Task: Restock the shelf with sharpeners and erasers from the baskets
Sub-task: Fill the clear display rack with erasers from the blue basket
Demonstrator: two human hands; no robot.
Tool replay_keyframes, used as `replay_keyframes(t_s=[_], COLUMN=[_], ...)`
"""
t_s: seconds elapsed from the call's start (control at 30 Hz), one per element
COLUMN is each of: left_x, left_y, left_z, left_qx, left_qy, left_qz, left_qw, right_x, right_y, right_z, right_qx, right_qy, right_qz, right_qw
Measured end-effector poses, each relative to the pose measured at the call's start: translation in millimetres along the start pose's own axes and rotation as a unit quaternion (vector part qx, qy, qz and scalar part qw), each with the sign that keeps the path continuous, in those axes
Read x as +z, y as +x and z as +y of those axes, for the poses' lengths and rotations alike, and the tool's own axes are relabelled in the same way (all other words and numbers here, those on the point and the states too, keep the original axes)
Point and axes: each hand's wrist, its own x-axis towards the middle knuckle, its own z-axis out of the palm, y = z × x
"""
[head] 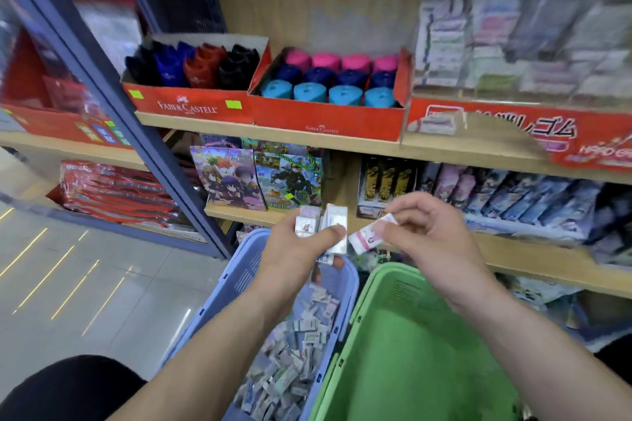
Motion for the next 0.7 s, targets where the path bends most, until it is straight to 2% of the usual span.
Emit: replay_keyframes(t_s=[0.37, 0.5, 0.7], left_x=[25, 38, 56], left_y=[7, 26, 58], left_z=[115, 148, 178], left_qx=[0.155, 0.191, 0.193], left_qy=[0.049, 0.081, 0.082], left_qz=[-0.014, -0.007, 0.011], left_qw=[0.987, 0.978, 0.978], right_x=[-64, -88, -123], right_y=[16, 60, 121], right_z=[-124, -144, -148], right_qx=[-0.159, -0.168, -0.146], right_qy=[0.016, -0.014, -0.094], right_qz=[0.073, 0.125, 0.183], right_qw=[0.984, 0.978, 0.968])
